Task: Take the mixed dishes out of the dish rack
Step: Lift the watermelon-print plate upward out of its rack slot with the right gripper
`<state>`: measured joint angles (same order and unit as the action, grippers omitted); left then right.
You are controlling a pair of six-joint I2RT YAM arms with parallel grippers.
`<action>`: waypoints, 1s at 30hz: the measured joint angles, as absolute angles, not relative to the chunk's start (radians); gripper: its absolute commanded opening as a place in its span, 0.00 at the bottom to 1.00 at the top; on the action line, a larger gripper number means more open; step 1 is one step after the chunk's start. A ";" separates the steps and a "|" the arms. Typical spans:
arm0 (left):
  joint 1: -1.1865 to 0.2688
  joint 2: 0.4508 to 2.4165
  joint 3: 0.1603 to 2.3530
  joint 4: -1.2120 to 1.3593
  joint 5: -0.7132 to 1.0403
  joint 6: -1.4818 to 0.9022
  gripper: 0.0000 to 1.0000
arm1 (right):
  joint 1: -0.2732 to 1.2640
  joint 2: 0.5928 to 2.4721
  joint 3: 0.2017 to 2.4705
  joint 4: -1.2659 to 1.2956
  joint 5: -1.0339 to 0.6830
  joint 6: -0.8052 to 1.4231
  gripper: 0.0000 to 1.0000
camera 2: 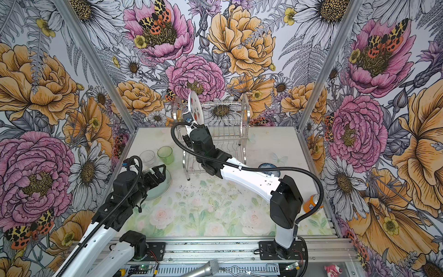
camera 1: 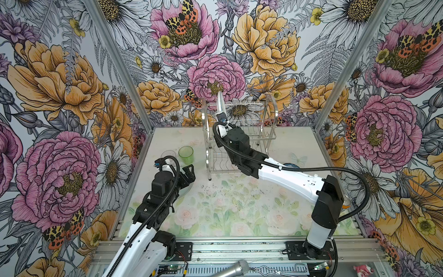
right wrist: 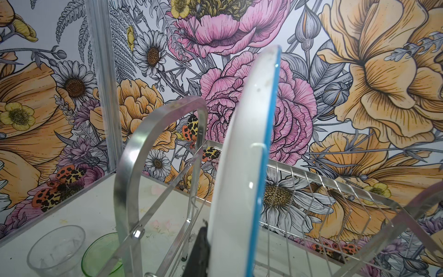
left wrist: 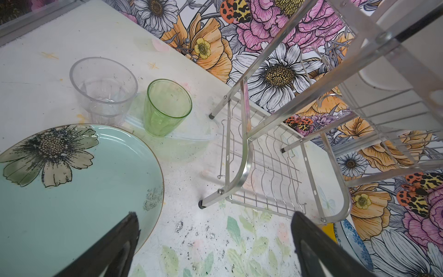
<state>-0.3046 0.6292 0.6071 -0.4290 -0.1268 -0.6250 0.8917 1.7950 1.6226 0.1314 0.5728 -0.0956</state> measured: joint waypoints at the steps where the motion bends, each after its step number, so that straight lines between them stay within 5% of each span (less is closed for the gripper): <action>1: -0.305 0.629 0.607 -0.429 -0.126 -0.625 0.99 | 0.888 1.795 1.623 0.131 0.572 -0.096 0.00; 30: -0.305 0.666 0.607 -0.429 -0.126 -0.625 0.99 | 0.854 1.755 1.530 0.297 0.474 -0.242 0.00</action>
<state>-0.3046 0.6659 0.6071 -0.4286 -0.1257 -0.6247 0.8539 1.7546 1.5295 0.2974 0.4740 -0.2420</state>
